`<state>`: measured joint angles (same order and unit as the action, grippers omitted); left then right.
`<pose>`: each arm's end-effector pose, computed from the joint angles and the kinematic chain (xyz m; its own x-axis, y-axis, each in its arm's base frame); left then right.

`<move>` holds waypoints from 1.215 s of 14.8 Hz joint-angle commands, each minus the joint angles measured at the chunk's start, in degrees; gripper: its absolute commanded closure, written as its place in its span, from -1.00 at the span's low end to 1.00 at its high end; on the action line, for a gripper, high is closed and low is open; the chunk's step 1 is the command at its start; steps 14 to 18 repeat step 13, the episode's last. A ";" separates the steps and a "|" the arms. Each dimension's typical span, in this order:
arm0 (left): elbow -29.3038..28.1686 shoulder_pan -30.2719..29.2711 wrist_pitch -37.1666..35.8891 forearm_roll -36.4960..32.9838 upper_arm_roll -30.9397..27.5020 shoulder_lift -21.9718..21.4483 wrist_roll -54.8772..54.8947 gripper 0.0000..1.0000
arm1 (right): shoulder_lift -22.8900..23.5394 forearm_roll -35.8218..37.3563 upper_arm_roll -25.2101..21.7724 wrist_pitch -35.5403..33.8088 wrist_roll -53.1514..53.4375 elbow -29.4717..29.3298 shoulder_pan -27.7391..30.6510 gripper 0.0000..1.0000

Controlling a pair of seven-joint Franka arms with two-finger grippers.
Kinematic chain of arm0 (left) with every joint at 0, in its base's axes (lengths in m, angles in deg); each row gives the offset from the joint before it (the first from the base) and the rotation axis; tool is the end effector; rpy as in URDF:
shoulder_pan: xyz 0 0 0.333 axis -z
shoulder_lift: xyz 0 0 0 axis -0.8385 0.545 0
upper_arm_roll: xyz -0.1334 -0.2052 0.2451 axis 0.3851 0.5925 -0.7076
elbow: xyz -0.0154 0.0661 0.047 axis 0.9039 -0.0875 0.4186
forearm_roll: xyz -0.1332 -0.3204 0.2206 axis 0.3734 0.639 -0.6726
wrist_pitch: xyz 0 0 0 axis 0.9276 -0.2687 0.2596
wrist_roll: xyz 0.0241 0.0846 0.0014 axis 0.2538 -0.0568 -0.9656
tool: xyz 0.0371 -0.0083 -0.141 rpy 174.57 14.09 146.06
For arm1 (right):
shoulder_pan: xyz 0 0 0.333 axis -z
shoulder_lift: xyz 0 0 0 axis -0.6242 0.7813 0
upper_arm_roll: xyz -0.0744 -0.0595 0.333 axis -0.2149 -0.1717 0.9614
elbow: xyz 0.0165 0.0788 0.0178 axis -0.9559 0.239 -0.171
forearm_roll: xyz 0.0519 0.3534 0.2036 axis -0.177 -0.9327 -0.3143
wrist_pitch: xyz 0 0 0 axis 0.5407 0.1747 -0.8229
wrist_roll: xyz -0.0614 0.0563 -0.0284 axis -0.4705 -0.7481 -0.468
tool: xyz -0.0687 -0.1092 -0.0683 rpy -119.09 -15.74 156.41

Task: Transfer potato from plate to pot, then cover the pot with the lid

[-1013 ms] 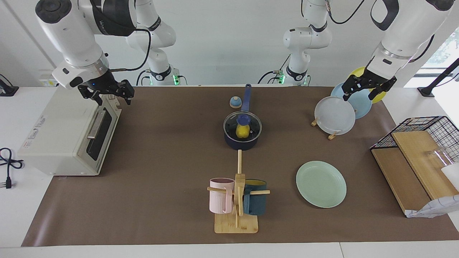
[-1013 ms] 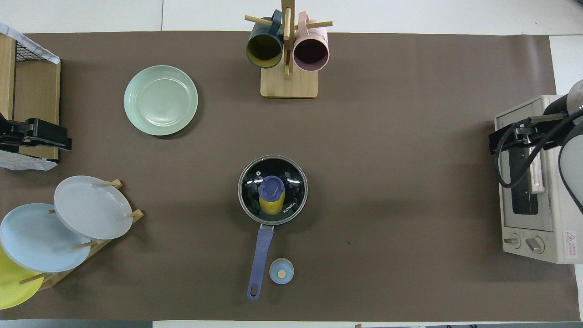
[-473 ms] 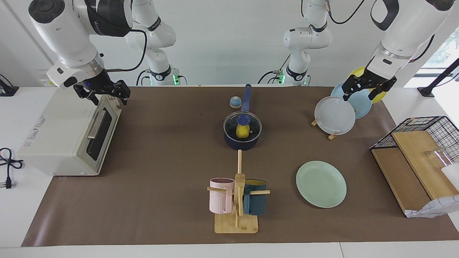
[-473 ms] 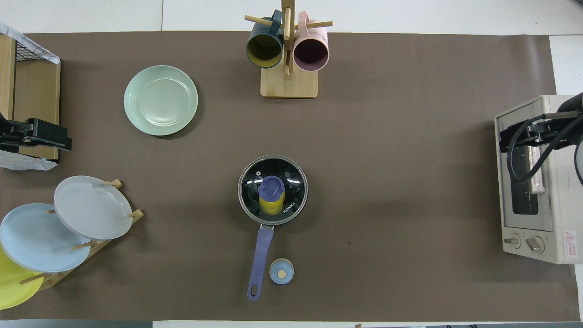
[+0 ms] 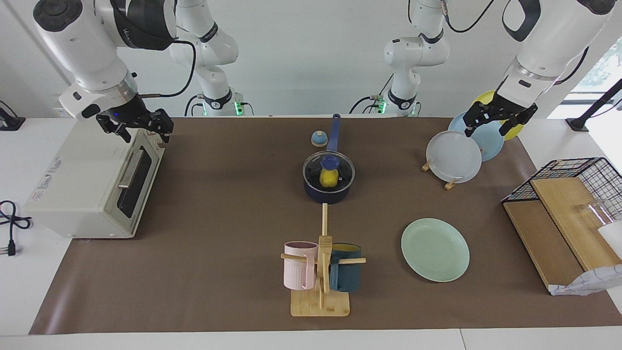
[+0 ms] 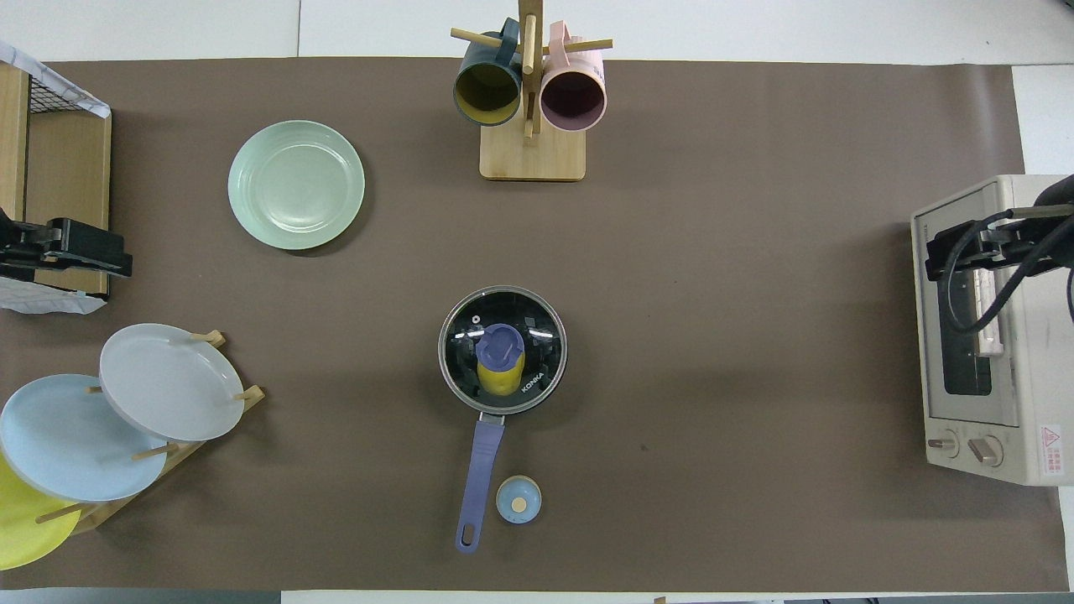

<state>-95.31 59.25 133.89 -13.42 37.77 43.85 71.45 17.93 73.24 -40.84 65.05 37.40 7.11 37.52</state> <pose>0.5617 -0.0378 0.6090 0.9986 -0.0419 -0.0325 -0.0417 -0.9991 0.0074 0.5724 -0.0200 0.5824 0.9940 0.0071 -0.1092 0.0122 -0.9989 0.0462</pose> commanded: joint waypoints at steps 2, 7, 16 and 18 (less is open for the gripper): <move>-0.90 0.36 -0.09 0.74 -0.56 -1.08 -0.53 -1.00 | -0.64 -1.19 1.09 0.71 1.07 0.79 1.19 -1.00; -0.90 0.45 -0.09 0.73 -0.56 -1.08 -0.53 -1.00 | -0.55 -0.93 0.65 0.36 2.73 0.53 1.11 -1.00; -0.90 0.45 -0.09 0.82 -0.56 -1.08 -0.53 -1.00 | -0.55 -1.28 0.56 0.53 3.09 0.27 1.19 -1.00; -0.90 0.45 -0.09 0.82 -0.56 -1.08 -0.53 -1.00 | -0.55 -1.28 0.56 0.53 3.09 0.27 1.19 -1.00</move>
